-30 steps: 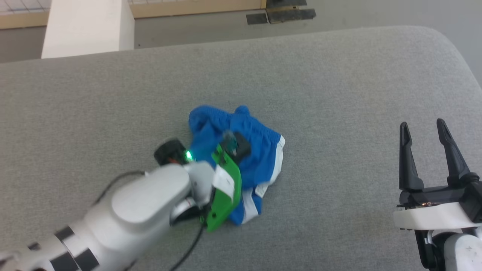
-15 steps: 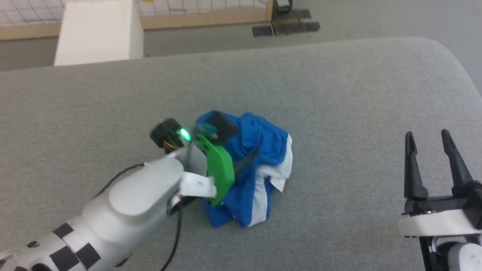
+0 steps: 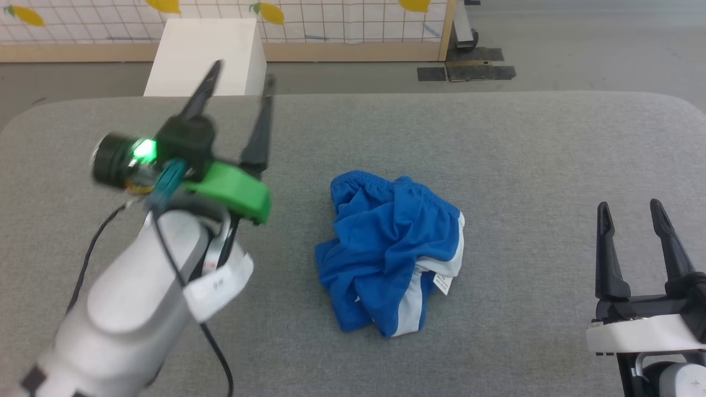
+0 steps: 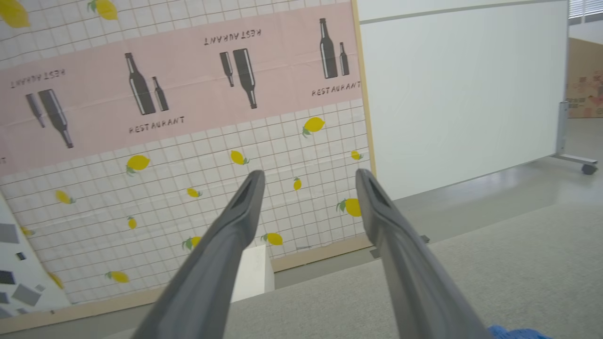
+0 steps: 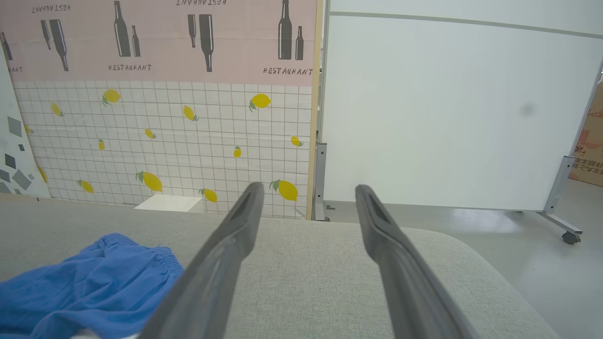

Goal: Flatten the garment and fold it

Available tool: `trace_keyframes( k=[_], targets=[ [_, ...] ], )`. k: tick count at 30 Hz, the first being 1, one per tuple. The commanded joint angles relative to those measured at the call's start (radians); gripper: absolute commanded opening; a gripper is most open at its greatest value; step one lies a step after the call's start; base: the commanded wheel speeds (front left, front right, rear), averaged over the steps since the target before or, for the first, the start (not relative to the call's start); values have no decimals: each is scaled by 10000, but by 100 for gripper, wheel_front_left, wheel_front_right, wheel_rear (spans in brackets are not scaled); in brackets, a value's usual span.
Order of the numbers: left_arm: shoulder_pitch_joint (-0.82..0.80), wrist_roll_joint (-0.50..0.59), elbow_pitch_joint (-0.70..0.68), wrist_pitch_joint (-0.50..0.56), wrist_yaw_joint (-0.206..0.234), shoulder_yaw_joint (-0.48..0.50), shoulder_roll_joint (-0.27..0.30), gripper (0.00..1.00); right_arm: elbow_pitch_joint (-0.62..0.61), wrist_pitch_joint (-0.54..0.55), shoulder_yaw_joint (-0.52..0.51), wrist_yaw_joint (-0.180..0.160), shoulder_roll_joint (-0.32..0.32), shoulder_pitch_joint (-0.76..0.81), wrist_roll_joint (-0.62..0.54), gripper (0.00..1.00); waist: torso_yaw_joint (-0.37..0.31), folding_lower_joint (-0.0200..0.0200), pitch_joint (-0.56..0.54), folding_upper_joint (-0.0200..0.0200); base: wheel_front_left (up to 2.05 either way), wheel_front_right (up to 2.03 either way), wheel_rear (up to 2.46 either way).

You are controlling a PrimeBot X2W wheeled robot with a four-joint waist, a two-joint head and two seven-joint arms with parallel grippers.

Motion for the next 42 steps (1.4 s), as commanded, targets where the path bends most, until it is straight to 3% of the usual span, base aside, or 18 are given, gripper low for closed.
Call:
trace_keyframes(
  k=[1, 4, 8, 13, 17, 27, 32, 42],
  targets=[
    [752, 481, -317, -34, 185, 562, -97, 100, -47, -49, 21, -15, -6, -76, 84, 100, 84, 0, 53, -1, 0, 0, 0],
    [1869, 1266, -990, -35, 241, 1862, -380, 100, -35, -49, 39, -15, -6, -84, 85, 100, 134, 0, 60, -1, 0, 0, 0],
    [3213, 2085, -1552, -36, -73, 3356, -965, 100, -3, -49, 62, -15, -6, -57, 73, 100, 186, 0, -36, -1, 0, 0, 0],
    [4845, 2693, -1676, -36, -1023, 4816, -1891, 100, 60, -49, 69, -15, -6, 114, 93, 100, 236, 0, -345, -1, 0, 0, 0],
    [5729, 3243, -1578, -37, -1467, 5722, -2538, 100, 111, -49, 17, -15, -6, 280, 195, 100, 284, 0, -558, -1, 0, 0, 0],
    [6915, 3914, -1421, -37, -3305, 6974, -3622, 100, 284, -49, 67, -15, -6, 634, 372, 100, 375, 0, -910, -1, 0, 0, 0],
    [7115, 4361, -1320, -37, -3651, 7301, -3896, 100, 381, -49, 73, -15, -6, 758, 457, 100, 424, 0, -989, -1, 0, 0, 0],
    [7111, 4600, -1179, -37, -3924, 7626, -4153, 100, 468, -49, 121, -15, -6, 791, 492, 100, 388, 0, -909, -1, 0, 0, 0]
  ],
)
